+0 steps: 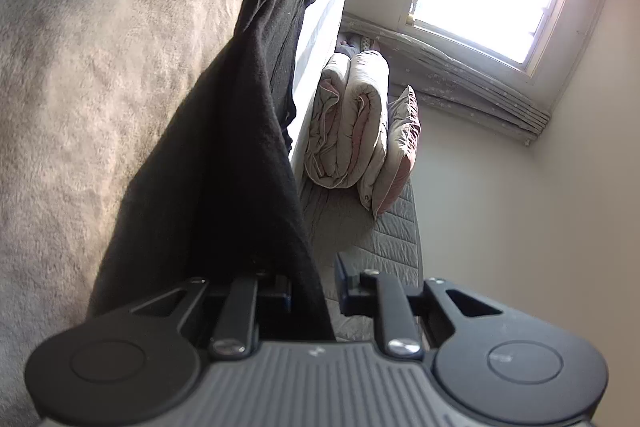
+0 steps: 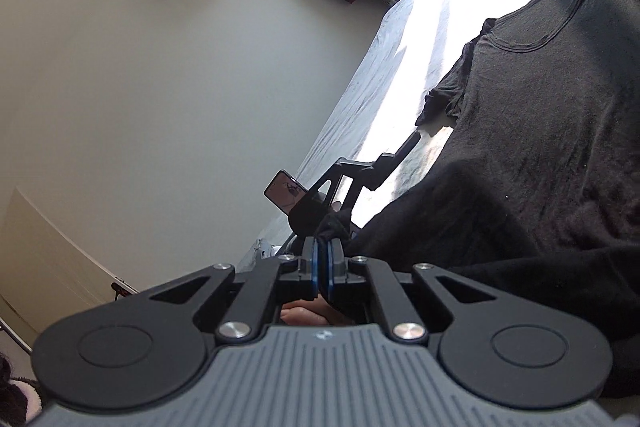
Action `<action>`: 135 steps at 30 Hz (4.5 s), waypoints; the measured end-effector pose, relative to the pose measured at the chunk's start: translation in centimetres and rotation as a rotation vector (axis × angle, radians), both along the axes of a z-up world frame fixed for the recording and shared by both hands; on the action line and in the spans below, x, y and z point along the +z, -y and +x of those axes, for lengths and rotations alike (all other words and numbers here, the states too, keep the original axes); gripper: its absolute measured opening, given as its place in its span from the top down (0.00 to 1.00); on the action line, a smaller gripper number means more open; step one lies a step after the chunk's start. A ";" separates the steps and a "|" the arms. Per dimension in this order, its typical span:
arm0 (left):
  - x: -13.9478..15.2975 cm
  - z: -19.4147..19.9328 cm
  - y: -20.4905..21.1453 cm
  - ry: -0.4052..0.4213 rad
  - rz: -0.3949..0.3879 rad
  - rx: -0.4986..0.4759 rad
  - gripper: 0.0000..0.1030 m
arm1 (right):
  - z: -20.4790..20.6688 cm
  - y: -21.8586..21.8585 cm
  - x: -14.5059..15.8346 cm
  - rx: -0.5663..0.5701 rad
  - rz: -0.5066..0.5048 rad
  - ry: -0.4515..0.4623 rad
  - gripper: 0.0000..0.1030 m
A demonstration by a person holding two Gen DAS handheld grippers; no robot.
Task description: Fold clothes
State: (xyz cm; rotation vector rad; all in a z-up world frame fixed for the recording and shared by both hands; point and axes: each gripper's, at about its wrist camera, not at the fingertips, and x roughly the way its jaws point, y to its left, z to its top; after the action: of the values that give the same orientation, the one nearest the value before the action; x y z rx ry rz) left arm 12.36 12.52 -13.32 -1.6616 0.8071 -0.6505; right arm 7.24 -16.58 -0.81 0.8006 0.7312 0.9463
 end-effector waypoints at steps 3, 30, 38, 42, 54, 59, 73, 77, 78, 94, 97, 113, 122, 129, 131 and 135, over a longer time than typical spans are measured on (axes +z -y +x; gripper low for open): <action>0.7 -0.2 -0.8 0.022 0.005 0.031 0.83 | -0.2 0.3 -0.2 0.009 0.007 -0.005 0.94; 4.2 -0.8 -8.1 0.081 0.451 0.182 0.83 | -0.4 -7.8 -6.5 0.225 -0.225 -0.148 0.89; 5.1 -1.3 -9.0 0.109 0.585 0.085 0.62 | -0.2 -6.9 -6.4 0.205 -0.292 -0.130 0.78; 5.3 -1.7 -8.7 0.119 0.664 -0.021 0.59 | -0.1 -4.6 -5.0 0.125 -0.295 -0.078 0.48; 4.7 -4.9 -5.2 0.187 0.860 -0.349 0.54 | -2.0 9.2 -2.2 -0.284 -0.361 -0.016 0.48; 4.6 -5.1 -4.6 0.173 0.852 -0.354 0.56 | -4.1 13.7 -2.7 -0.440 -0.441 -0.046 0.48; 6.0 -3.9 -6.1 0.194 0.897 -0.014 0.97 | -5.7 13.8 -4.2 -0.413 -0.671 -0.064 0.48; 5.6 -3.4 -6.5 0.138 0.906 -0.007 0.90 | -5.4 13.2 -4.2 -0.400 -0.682 -0.065 0.48; 5.6 -3.5 -6.5 0.136 0.903 -0.023 0.86 | -5.3 13.1 -4.3 -0.396 -0.684 -0.067 0.48; 4.7 -7.1 -6.5 0.099 1.001 -0.304 0.80 | -4.9 13.5 -5.1 -0.341 -0.598 -0.221 0.56; 4.6 -7.2 -6.0 0.067 0.991 -0.303 0.97 | -4.5 13.1 -5.4 -0.347 -0.605 -0.237 0.65; 10.0 -12.5 -6.0 0.070 1.029 -0.358 0.98 | -9.4 14.2 1.5 -0.300 -0.593 -0.271 0.90; 8.9 -15.3 -5.8 0.059 1.069 -0.418 0.98 | -11.9 13.5 0.3 -0.253 -0.689 -0.309 0.90; 6.3 -14.9 -5.5 0.011 1.119 -0.429 0.97 | -11.7 12.9 -4.0 -0.225 -0.747 -0.404 0.90; 6.2 -14.9 -5.8 0.014 1.107 -0.435 0.96 | -11.5 12.9 -4.6 -0.220 -0.748 -0.421 0.90; 6.8 -14.3 -6.4 0.024 1.085 -0.444 0.86 | -10.9 13.5 -4.3 -0.225 -0.704 -0.429 0.80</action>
State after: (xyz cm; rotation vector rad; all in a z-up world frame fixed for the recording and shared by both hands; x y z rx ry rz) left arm -1.96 18.95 -6.54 -0.4906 1.2304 -0.3888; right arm -3.62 -30.06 -5.07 0.4385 1.2270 0.2622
